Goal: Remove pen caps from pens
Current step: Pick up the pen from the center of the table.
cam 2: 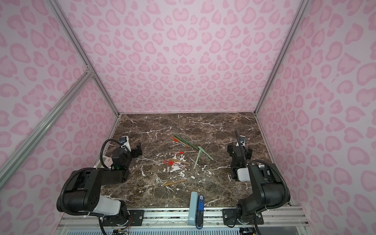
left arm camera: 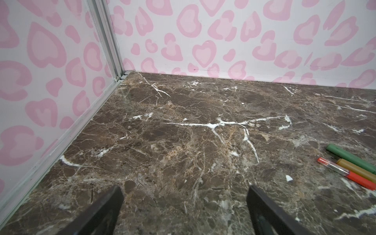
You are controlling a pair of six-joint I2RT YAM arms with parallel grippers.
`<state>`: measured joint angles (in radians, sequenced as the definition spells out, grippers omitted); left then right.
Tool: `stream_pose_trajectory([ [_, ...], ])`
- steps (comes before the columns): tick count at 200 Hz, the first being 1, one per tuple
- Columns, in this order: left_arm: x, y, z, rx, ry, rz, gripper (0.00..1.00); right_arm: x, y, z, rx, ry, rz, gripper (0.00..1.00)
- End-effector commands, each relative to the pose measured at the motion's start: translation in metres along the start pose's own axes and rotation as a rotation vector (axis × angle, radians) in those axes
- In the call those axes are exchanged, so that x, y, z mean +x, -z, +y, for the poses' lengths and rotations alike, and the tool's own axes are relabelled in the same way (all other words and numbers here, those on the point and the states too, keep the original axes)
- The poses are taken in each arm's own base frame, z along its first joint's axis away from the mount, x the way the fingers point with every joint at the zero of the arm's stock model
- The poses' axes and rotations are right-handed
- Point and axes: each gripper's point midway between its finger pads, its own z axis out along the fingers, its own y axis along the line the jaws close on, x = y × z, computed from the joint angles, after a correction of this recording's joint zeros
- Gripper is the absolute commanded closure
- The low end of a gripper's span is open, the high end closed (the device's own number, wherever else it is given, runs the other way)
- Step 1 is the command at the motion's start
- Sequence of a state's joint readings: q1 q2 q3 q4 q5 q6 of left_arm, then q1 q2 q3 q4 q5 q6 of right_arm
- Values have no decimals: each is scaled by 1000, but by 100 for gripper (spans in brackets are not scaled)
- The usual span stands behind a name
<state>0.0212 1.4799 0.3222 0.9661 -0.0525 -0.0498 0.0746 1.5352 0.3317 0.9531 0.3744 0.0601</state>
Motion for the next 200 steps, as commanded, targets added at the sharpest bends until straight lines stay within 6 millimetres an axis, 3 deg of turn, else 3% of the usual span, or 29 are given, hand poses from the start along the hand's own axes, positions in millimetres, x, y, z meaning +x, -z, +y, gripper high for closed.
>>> stream_pose_trajectory([
  [1,-19,0,-3,13,-12,-44,2,-14,2,0,0,-22,-53,1],
  [18,-30,-5,-9,38,-33,55,2,-25,6,4,-10,8,-63,1],
  [47,-69,-11,-15,57,-55,191,2,-41,8,20,-39,44,46,1],
  [58,-79,-3,-19,66,-55,260,2,-44,8,28,-74,49,121,1],
  [76,-111,17,-17,41,-10,283,2,-57,10,44,-148,40,201,6],
  [94,-122,42,-18,45,27,323,2,-67,19,66,-265,43,267,10],
  [114,-122,68,-34,178,-38,270,2,-78,31,94,-381,83,313,9],
  [136,-103,81,-41,263,-81,291,2,-81,46,127,-474,218,396,9],
  [169,-87,83,-39,313,-48,283,2,-61,63,162,-591,341,557,11],
  [200,-80,83,-39,332,-51,275,2,-33,69,182,-649,377,701,16],
])
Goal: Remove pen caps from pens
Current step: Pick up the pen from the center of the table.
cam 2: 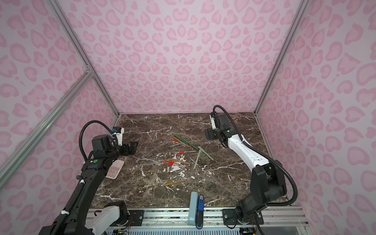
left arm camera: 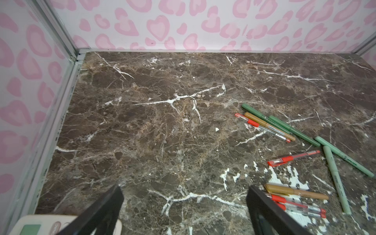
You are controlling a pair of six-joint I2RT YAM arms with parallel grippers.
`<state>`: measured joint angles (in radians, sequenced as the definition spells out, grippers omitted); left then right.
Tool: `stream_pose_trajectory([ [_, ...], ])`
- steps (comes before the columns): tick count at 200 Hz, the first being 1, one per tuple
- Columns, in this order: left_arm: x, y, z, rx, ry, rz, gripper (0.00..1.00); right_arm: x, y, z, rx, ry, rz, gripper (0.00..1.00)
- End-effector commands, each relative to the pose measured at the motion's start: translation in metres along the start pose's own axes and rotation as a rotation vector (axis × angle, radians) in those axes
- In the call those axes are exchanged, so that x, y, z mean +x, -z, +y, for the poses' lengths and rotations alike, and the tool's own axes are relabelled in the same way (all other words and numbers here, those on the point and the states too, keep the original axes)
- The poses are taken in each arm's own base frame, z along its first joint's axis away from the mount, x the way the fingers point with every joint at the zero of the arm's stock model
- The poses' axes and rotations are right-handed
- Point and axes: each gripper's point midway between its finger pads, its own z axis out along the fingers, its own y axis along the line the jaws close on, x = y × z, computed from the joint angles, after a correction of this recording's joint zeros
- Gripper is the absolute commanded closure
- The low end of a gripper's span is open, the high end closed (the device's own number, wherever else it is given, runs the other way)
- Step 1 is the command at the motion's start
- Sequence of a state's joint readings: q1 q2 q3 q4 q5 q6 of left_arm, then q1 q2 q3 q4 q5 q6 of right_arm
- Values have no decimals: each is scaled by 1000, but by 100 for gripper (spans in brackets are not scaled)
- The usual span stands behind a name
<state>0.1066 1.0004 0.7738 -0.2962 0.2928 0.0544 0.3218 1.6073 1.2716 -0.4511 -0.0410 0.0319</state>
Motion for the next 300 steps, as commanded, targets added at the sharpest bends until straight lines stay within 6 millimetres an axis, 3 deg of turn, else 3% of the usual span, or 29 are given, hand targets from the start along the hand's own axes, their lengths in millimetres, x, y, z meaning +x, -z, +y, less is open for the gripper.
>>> stream_pose_trajectory([
  [1,-6,0,-9,60,-41,-45,2,40,-10,20,-77,37,192,16],
  [18,-4,-2,-9,59,-42,-43,2,45,-19,30,-94,69,225,18],
  [108,-7,0,-3,47,-7,-50,2,87,-71,66,-190,117,459,51],
  [112,-4,-1,-4,52,-7,-45,2,76,-72,67,-193,114,441,53],
  [131,-1,-2,1,50,15,-34,2,82,-79,68,-195,115,480,61],
  [170,-7,2,0,51,15,-50,2,92,-88,57,-166,114,512,62],
  [219,-10,3,-1,55,23,-52,2,104,-98,59,-173,116,550,63],
  [249,-10,2,1,47,25,-50,2,108,-99,62,-185,123,557,64],
  [300,-12,3,0,56,27,-55,2,119,-97,47,-119,134,580,71],
])
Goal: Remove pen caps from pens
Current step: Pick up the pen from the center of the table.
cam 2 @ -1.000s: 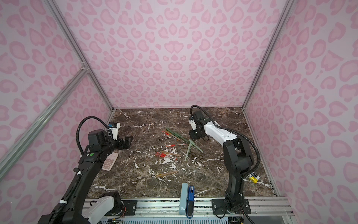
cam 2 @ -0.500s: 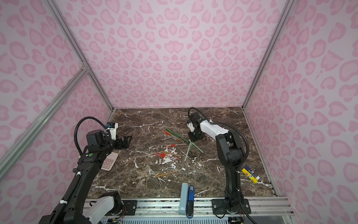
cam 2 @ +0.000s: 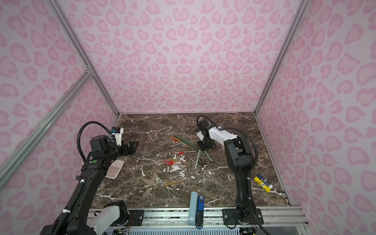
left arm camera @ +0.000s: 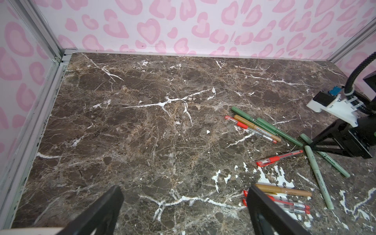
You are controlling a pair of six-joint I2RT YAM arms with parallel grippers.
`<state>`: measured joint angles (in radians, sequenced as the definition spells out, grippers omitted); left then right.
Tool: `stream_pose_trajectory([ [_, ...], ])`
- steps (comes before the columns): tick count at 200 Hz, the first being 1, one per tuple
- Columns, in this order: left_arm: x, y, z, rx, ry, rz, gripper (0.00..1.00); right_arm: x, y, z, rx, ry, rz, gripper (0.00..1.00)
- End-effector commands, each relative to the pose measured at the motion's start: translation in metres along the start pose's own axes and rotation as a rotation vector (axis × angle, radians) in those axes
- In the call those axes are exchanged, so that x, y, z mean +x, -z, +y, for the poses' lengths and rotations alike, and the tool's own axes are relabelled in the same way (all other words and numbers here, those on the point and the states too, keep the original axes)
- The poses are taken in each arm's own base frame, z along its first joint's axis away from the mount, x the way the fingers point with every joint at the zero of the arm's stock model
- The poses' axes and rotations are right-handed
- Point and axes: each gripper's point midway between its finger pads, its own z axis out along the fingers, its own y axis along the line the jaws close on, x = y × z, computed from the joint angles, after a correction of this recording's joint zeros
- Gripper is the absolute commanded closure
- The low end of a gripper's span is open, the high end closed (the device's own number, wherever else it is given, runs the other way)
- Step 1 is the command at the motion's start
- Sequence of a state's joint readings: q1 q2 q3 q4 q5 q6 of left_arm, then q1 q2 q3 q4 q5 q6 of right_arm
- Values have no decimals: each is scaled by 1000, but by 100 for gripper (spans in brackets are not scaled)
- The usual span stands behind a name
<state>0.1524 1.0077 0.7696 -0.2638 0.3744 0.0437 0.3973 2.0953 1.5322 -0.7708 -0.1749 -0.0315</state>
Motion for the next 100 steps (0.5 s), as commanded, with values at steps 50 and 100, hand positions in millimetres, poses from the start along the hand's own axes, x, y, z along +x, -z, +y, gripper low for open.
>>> stream_pose_trajectory([
  [50,-9,5,-6,31,1,-36,2,26,1,-15,53,-17,34,82],
  [100,-12,10,-12,50,-4,-48,2,46,8,-17,69,-33,37,68],
])
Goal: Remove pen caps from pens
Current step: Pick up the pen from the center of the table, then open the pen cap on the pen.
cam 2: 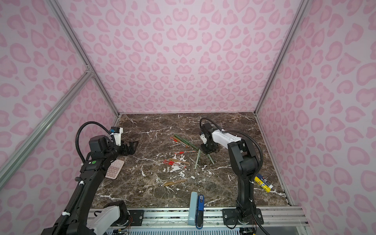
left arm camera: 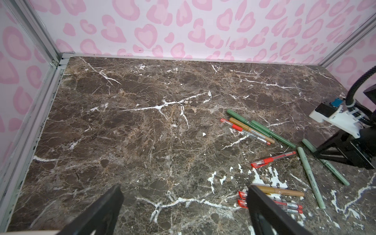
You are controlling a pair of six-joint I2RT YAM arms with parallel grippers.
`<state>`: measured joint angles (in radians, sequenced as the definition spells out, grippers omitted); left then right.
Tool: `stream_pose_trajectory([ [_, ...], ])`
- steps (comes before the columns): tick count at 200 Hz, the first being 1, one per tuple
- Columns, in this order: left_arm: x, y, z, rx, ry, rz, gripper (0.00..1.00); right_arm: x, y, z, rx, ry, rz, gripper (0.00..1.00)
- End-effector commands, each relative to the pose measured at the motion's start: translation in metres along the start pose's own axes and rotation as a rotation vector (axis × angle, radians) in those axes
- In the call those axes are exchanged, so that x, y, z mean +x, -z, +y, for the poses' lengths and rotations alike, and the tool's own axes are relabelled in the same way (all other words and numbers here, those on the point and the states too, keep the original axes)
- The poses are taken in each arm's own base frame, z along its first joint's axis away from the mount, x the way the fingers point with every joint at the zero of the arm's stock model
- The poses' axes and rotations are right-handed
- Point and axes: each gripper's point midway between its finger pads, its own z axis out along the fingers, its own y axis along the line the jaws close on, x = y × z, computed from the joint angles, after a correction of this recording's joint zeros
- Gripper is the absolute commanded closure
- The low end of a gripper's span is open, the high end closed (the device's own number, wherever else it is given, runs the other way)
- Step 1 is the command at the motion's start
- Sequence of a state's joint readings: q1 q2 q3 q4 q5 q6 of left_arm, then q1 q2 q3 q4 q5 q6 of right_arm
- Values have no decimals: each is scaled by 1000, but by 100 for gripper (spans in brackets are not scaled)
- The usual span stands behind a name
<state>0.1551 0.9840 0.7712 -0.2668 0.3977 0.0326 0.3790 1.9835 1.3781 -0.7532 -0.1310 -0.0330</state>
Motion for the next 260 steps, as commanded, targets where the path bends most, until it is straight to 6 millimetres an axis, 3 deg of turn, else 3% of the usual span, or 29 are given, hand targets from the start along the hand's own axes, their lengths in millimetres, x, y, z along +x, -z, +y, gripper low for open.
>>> stream_pose_trajectory([
  [1,-7,4,-7,30,-8,-26,2,12,-2,-4,24,-16,15,68],
  [37,-8,4,-7,28,-5,-26,2,37,-8,-3,27,-18,46,68],
  [77,-10,6,-10,41,-1,-22,2,44,-6,-4,30,-10,41,88],
  [111,-26,12,-29,122,0,-27,2,27,21,-5,45,-8,-47,96],
  [150,-74,16,-59,189,-31,-25,2,-1,79,13,22,-8,-241,98],
  [177,-107,11,-79,276,44,-47,1,-24,125,57,-29,-1,-428,100],
  [189,-109,2,-85,308,86,-40,0,-33,139,83,-72,-1,-509,100],
  [235,-76,-18,-117,517,236,3,1,-54,174,181,-238,-1,-712,100],
  [260,-57,-25,-140,568,218,48,2,-62,178,212,-292,10,-737,100],
])
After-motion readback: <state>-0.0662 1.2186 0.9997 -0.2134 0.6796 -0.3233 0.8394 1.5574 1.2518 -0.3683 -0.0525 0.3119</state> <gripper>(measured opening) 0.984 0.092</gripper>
